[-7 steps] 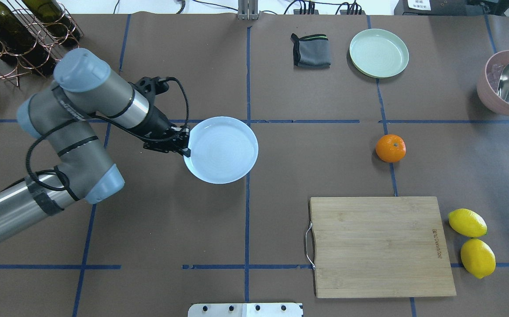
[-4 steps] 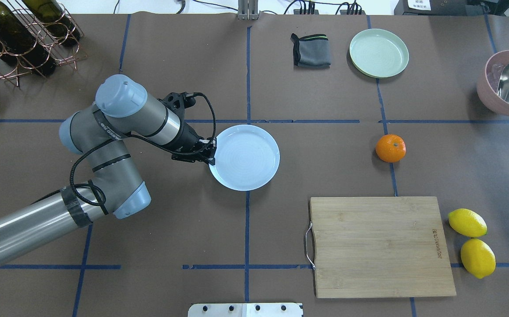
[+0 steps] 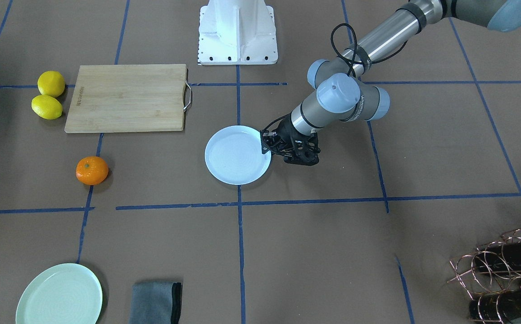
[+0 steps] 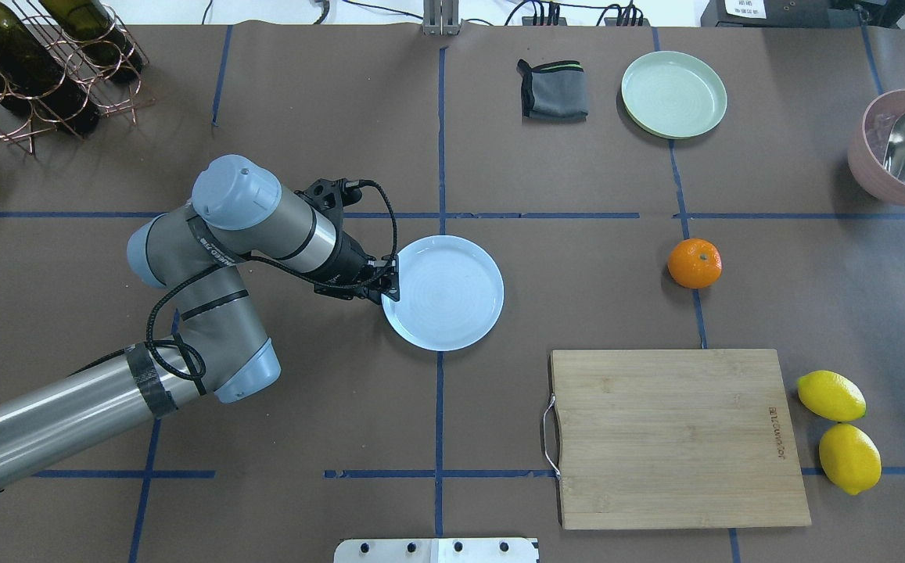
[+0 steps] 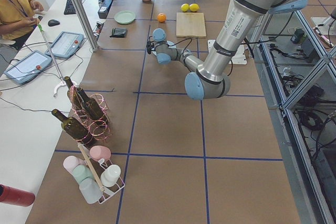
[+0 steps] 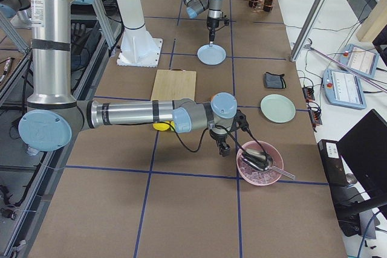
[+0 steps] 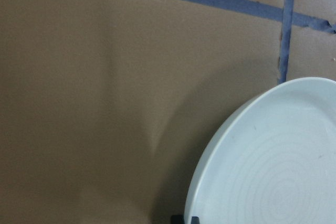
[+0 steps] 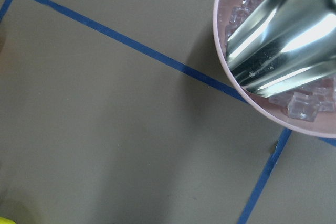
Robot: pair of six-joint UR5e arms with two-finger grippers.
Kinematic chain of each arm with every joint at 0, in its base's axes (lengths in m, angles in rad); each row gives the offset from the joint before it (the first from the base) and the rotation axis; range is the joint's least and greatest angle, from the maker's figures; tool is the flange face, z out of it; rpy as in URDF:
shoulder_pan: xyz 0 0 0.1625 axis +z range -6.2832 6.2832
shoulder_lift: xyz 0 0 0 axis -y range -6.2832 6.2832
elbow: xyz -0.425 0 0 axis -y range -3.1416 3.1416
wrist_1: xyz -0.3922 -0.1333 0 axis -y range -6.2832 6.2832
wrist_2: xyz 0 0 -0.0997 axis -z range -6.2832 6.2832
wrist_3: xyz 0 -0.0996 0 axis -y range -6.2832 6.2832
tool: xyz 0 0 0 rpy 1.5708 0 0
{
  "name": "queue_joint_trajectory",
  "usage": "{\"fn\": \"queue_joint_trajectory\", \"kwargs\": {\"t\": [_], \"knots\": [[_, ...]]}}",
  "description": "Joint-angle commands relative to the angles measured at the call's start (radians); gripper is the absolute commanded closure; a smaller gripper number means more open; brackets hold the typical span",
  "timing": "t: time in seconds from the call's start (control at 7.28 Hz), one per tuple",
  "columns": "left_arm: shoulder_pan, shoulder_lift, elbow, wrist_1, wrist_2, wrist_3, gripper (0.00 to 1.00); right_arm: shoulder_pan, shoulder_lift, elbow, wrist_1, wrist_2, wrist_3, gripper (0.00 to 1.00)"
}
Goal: Pick orange to plate
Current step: 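Slide the pale blue plate toward the table center with the left gripper, then hold the plate with the left gripper while the right gripper reaches toward the orange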
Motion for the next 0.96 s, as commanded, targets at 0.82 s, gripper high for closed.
{"fn": "queue_joint_trajectory", "kwargs": {"t": [0.82], "knots": [[-0.035, 0.110, -0.207, -0.009, 0.001, -0.083, 0.00, -0.485, 0.163, 0.093, 0.300, -0.282, 0.878, 0.00]]}}
